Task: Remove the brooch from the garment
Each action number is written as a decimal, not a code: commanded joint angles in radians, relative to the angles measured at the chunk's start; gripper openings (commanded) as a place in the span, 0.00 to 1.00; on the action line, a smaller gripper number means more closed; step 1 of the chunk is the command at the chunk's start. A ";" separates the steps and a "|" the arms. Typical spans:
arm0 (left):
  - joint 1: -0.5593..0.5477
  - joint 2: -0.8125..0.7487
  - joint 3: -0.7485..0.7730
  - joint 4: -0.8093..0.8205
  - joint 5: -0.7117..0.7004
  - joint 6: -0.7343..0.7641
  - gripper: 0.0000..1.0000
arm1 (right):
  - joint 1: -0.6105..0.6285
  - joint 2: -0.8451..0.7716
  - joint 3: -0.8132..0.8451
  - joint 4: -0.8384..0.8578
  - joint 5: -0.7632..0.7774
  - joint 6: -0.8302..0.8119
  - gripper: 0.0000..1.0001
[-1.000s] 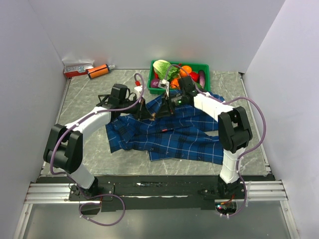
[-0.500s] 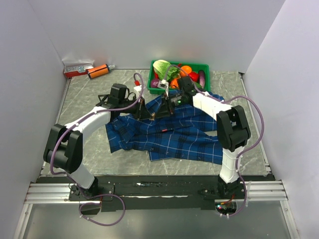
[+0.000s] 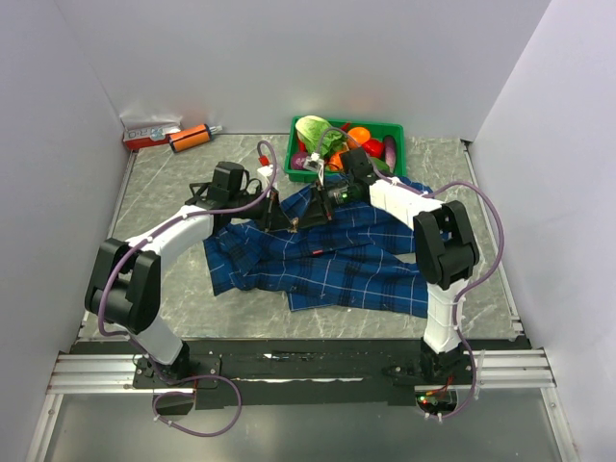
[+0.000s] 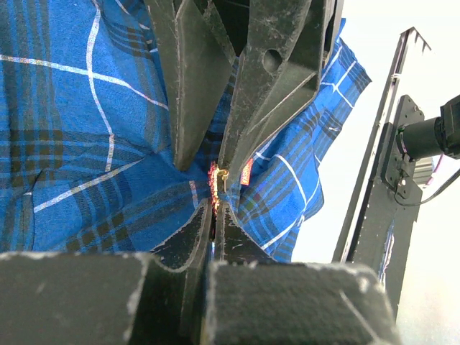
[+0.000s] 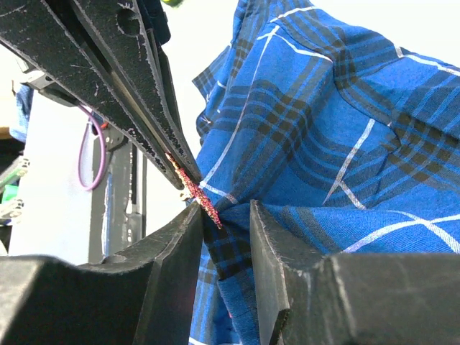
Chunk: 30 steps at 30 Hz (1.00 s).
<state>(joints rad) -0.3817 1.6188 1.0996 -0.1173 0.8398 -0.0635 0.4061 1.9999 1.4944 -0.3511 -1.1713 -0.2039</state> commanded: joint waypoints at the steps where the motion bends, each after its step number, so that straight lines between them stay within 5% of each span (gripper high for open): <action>1: -0.003 -0.002 0.026 0.028 0.058 0.007 0.01 | 0.002 0.007 0.055 0.035 -0.004 -0.003 0.39; 10: 0.021 0.006 0.036 0.021 0.081 0.014 0.01 | -0.024 -0.001 0.084 -0.143 -0.071 -0.189 0.41; 30: 0.021 -0.002 0.032 0.021 0.088 0.010 0.01 | 0.005 0.042 0.128 -0.138 -0.076 -0.163 0.45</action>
<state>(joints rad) -0.3634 1.6314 1.1000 -0.1169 0.8841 -0.0639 0.3992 2.0136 1.5707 -0.4709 -1.2247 -0.3397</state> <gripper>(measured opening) 0.031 0.448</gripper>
